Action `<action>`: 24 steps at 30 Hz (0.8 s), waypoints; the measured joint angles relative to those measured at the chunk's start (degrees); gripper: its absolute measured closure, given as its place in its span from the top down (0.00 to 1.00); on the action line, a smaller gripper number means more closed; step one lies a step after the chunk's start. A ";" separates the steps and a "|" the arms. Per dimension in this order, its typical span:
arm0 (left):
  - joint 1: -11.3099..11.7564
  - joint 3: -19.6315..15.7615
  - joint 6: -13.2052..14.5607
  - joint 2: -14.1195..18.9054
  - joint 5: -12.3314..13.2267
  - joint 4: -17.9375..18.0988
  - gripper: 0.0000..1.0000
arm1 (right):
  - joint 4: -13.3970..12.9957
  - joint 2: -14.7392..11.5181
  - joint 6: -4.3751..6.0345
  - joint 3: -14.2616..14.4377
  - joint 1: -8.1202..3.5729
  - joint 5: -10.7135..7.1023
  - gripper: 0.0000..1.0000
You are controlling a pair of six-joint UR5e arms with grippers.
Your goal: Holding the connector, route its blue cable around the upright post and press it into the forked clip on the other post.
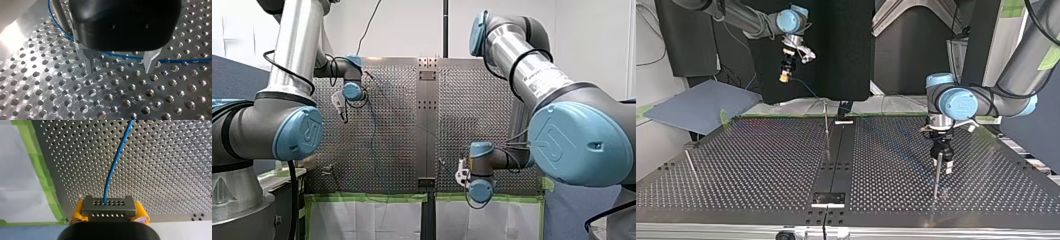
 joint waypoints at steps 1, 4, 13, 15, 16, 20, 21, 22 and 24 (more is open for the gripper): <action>-0.06 0.00 0.01 0.00 -0.02 -0.03 0.99 | -0.58 0.59 0.10 -0.46 -0.03 0.03 0.19; -0.21 -0.02 0.07 0.01 -0.12 -0.11 0.99 | -2.05 2.06 0.31 -1.33 -0.10 0.06 0.19; -0.41 -0.02 0.30 0.00 -0.15 -0.09 0.99 | -5.89 6.64 1.01 -5.45 -0.10 0.11 0.19; -0.41 -0.01 0.31 0.00 -0.17 -0.08 0.99 | -6.40 7.56 1.12 -6.37 0.03 0.14 0.19; -0.42 -0.01 0.33 0.00 -0.17 -0.08 0.99 | -6.70 8.22 1.16 -7.01 0.11 0.16 0.19; -0.42 0.01 0.44 0.00 -0.19 -0.08 0.99 | -7.98 10.29 1.24 -9.09 0.29 0.19 0.19; -0.42 0.01 0.46 0.00 -0.19 -0.08 0.99 | -8.35 10.78 1.26 -9.58 0.32 0.20 0.19; -0.43 0.01 0.47 0.01 -0.19 -0.08 0.99 | -8.78 11.44 1.31 -10.23 0.35 0.20 0.19; -0.43 0.01 0.51 -0.01 -0.22 -0.08 0.99 | -9.18 12.43 1.35 -11.22 0.37 0.20 0.19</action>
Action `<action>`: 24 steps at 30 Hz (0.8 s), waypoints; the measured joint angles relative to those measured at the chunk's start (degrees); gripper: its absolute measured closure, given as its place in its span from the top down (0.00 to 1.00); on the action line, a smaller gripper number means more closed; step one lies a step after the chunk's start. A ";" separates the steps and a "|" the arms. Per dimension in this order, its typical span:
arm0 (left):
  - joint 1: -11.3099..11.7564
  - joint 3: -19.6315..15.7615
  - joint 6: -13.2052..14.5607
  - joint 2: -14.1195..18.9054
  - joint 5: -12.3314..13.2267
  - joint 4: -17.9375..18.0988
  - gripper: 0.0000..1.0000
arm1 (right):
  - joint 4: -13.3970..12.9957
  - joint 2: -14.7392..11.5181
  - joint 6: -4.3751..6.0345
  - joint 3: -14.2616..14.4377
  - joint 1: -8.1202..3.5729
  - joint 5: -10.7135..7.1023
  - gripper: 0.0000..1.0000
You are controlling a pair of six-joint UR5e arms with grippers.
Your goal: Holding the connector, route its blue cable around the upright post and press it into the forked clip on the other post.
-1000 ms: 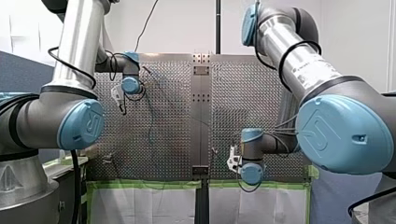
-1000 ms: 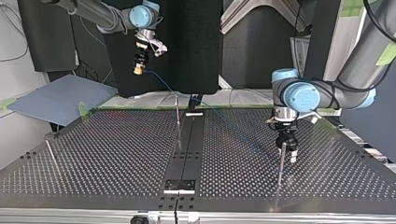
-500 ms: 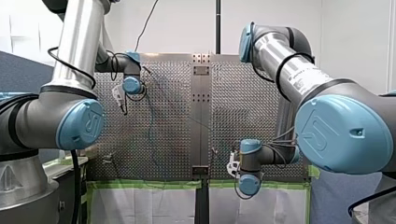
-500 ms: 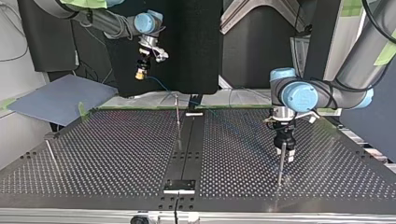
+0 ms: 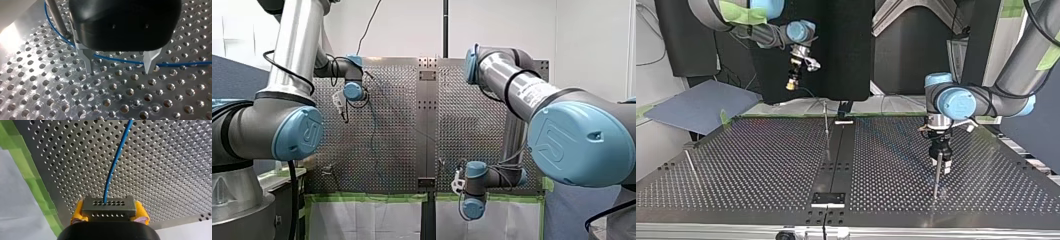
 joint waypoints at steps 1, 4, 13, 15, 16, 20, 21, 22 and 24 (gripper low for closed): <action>0.00 0.00 0.02 0.00 -0.01 0.00 0.99 | -0.17 0.65 0.00 -0.54 0.01 0.01 0.19; 0.00 0.00 0.05 0.01 -0.04 -0.03 0.99 | -0.39 2.26 -0.05 -1.33 0.07 -0.01 0.19; -0.01 0.02 0.06 0.00 -0.06 0.00 0.99 | -0.15 6.37 -0.72 -2.32 0.12 -0.06 0.19; -0.01 0.02 0.07 0.00 -0.09 -0.01 0.99 | -0.20 7.13 -0.77 -2.38 0.10 -0.09 0.19; -0.01 0.02 0.07 0.00 -0.10 -0.01 0.99 | -0.21 7.64 -0.80 -2.41 0.05 -0.09 0.22; -0.01 0.02 0.07 0.00 -0.07 -0.01 0.99 | -0.30 9.33 -0.88 -2.42 -0.18 -0.02 0.22; -0.01 0.02 0.07 0.00 -0.07 0.00 0.99 | -0.32 9.72 -0.88 -2.43 -0.23 -0.04 0.22; -0.01 0.02 0.07 0.00 -0.06 -0.01 0.99 | -0.34 10.26 -0.88 -2.43 -0.30 -0.11 0.22; -0.01 0.02 0.07 0.00 -0.07 -0.05 0.99 | -0.28 11.15 -0.86 -2.42 -0.35 -0.27 0.22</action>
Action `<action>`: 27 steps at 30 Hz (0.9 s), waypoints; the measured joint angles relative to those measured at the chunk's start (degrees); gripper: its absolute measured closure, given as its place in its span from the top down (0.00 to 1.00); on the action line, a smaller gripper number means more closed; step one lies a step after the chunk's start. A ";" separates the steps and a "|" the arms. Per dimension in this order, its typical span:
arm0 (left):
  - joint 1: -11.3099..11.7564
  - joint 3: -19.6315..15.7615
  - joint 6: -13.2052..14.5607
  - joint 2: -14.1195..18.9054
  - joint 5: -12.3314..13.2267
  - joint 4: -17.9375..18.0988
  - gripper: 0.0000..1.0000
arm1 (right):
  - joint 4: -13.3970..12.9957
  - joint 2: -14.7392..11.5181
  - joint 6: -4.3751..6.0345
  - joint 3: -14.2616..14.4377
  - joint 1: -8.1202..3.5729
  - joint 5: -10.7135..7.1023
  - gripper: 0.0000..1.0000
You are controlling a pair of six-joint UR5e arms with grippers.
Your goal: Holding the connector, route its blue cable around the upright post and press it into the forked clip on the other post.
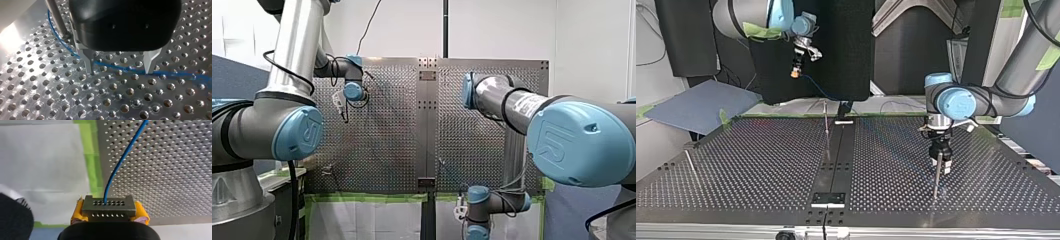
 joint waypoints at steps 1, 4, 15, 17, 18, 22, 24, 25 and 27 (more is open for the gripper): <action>0.00 0.00 0.00 0.00 -0.02 -0.01 0.99 | 0.16 0.59 0.00 -0.01 -0.02 -0.08 0.22; 0.00 0.00 0.00 0.01 -0.11 -0.04 0.99 | 1.27 2.23 -0.03 0.00 -0.03 -0.05 0.22; 0.00 0.00 0.09 0.00 -0.24 -0.15 0.99 | 6.53 7.76 -0.13 0.09 0.38 0.13 0.24; 0.00 0.00 0.10 0.00 -0.24 -0.14 0.99 | 7.31 8.00 -0.21 0.09 0.41 0.12 0.24; 0.00 0.00 0.10 0.01 -0.24 -0.14 0.99 | 7.64 7.88 -0.24 0.09 0.40 0.13 0.24; 0.00 0.00 0.11 -0.01 -0.24 -0.13 0.99 | 9.26 6.45 -0.53 0.09 0.15 0.06 0.24; 0.00 0.00 0.10 0.00 -0.24 -0.13 0.99 | 10.05 5.66 -0.81 0.09 0.00 0.04 0.24; 0.00 0.00 0.10 0.00 -0.24 -0.13 0.99 | 10.61 5.10 -1.13 0.09 -0.07 0.01 0.24; 0.00 0.00 0.09 0.01 -0.24 -0.14 0.99 | 11.44 4.25 -1.75 0.09 -0.14 -0.02 0.24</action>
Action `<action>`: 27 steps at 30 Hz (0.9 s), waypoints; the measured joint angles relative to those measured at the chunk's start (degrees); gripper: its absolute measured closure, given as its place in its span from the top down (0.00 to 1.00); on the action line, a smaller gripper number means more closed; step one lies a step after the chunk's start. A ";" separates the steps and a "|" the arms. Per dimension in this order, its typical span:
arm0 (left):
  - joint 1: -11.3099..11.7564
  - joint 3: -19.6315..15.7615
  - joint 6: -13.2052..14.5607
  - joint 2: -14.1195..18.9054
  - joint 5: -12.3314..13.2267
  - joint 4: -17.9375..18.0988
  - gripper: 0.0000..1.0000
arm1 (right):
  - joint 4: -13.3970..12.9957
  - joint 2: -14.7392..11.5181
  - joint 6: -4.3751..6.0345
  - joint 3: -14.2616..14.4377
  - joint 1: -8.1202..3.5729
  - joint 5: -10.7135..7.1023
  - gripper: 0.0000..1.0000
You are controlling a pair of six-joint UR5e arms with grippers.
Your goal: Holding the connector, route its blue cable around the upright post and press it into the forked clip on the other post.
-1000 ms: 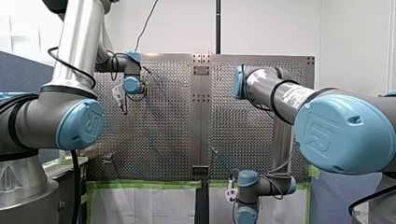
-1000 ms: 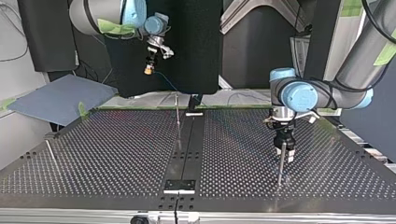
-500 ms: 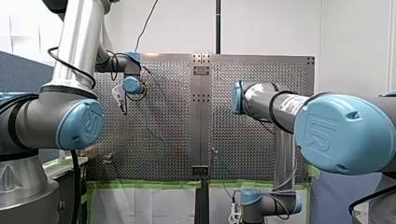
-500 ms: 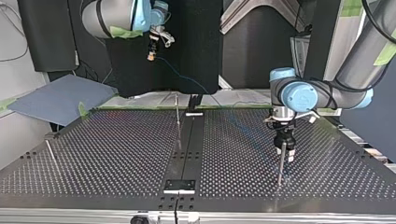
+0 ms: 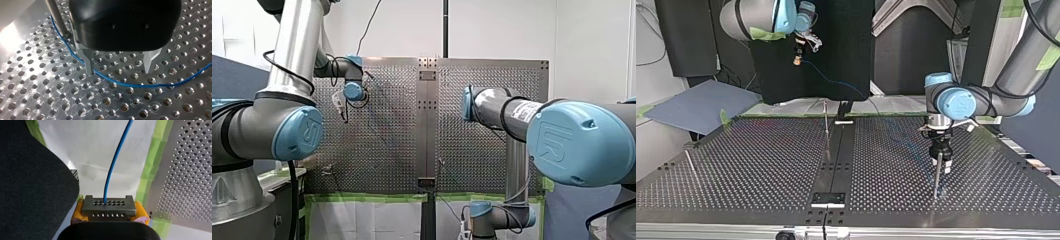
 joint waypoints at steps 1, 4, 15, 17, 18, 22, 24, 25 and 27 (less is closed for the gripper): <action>0.00 0.00 0.00 0.00 0.00 -0.01 0.99 | 0.59 -0.57 -0.41 0.00 -0.04 -0.02 0.24; 0.00 0.00 0.01 0.00 0.00 -0.01 0.99 | 2.03 -2.02 -1.06 -0.01 -0.07 -0.07 0.24; 0.04 0.00 0.01 -0.03 -0.02 0.00 0.99 | 7.55 -7.54 -2.71 0.02 0.28 -0.07 0.24; 0.03 0.00 0.01 -0.02 -0.05 -0.01 0.99 | 8.64 -8.75 -2.83 0.03 0.40 -0.06 0.24; 0.03 0.00 0.02 -0.02 -0.06 -0.01 0.99 | 9.07 -9.29 -2.91 0.04 0.44 -0.06 0.24; 0.05 0.00 0.01 -0.04 -0.08 0.00 0.99 | 10.69 -11.66 -3.33 0.39 0.55 -0.08 0.27; 0.06 0.00 0.01 -0.02 -0.09 0.00 0.99 | 10.77 -12.59 -3.35 0.93 0.50 -0.16 0.27; 0.07 0.00 0.01 -0.01 -0.09 0.00 0.99 | 10.57 -13.19 -3.30 1.38 0.40 -0.29 0.27; 0.08 0.00 0.01 -0.01 -0.08 0.00 0.99 | 10.14 -13.99 -3.13 2.06 0.18 -0.52 0.27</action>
